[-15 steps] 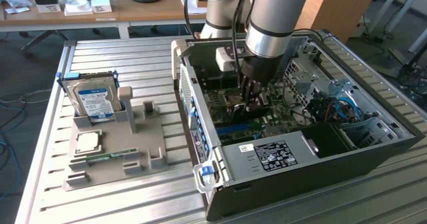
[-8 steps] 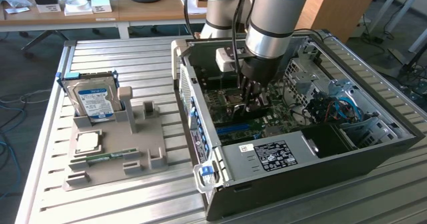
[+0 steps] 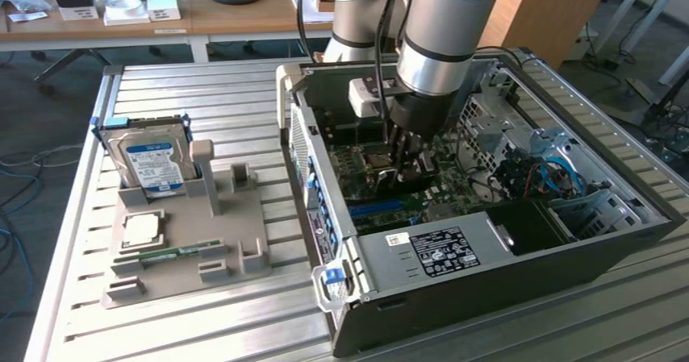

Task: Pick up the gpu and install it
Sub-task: 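Insert the gpu into the slot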

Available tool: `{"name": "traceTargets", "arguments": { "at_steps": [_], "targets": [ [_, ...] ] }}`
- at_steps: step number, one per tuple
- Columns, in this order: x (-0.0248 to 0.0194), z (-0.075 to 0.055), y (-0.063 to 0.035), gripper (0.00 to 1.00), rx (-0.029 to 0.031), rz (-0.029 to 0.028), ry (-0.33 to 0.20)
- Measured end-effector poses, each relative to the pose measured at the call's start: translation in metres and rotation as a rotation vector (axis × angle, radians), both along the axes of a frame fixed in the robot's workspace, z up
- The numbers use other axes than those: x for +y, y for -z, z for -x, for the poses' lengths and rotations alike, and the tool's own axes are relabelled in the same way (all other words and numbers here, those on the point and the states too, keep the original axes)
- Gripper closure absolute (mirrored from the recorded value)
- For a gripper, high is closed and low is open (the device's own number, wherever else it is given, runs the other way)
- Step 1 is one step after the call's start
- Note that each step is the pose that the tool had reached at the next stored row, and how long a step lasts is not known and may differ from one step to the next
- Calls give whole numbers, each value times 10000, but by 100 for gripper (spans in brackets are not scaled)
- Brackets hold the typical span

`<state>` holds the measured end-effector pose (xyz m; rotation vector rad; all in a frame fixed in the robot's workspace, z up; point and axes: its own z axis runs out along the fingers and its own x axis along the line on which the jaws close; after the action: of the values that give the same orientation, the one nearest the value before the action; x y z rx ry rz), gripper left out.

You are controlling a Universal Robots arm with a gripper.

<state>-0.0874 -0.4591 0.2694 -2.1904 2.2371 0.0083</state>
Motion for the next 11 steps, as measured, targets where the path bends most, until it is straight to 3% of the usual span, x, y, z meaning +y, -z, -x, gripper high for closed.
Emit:
{"name": "traceTargets", "arguments": {
  "at_steps": [11],
  "targets": [
    [0,15,0,73,-3,0,-2]
  ]
}}
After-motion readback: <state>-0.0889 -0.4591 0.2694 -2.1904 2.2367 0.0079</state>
